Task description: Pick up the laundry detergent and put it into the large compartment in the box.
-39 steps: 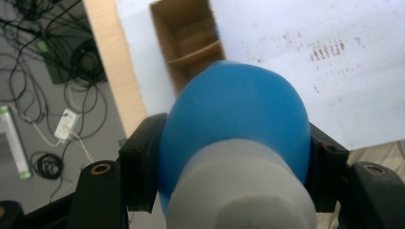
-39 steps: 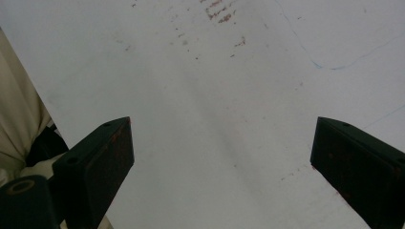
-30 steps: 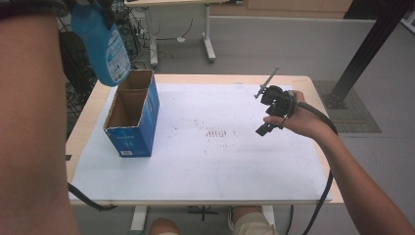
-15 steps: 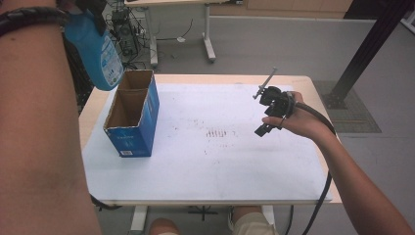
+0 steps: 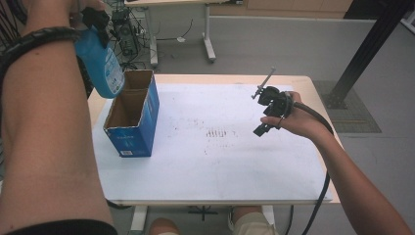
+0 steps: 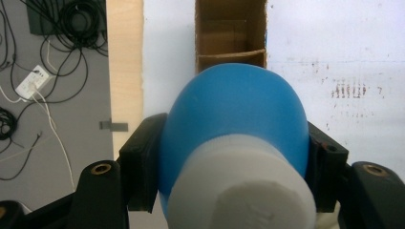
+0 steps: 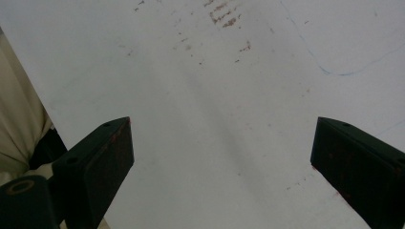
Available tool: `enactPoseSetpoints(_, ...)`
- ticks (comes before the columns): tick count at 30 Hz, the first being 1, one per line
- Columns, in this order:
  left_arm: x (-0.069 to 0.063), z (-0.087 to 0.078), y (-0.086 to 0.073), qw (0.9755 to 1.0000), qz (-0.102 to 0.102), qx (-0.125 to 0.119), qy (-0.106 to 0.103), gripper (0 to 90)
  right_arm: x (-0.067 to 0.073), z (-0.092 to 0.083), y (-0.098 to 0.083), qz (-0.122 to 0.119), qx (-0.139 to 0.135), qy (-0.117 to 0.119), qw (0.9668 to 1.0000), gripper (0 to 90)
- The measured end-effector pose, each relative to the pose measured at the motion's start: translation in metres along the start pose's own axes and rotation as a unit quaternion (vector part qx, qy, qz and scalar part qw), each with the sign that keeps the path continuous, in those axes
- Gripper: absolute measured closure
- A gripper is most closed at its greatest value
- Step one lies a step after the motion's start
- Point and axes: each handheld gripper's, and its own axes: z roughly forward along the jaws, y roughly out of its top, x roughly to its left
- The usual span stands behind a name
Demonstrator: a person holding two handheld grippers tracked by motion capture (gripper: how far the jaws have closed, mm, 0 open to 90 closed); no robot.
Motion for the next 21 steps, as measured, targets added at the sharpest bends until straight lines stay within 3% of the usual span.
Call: enactPoseSetpoints(21, 0.007, 0.068, 0.001, 0.9998, -0.006, 0.016, -0.008, 36.5, 0.001, 0.004, 0.002, -0.002, 0.002, 0.003, 1.0, 7.5)
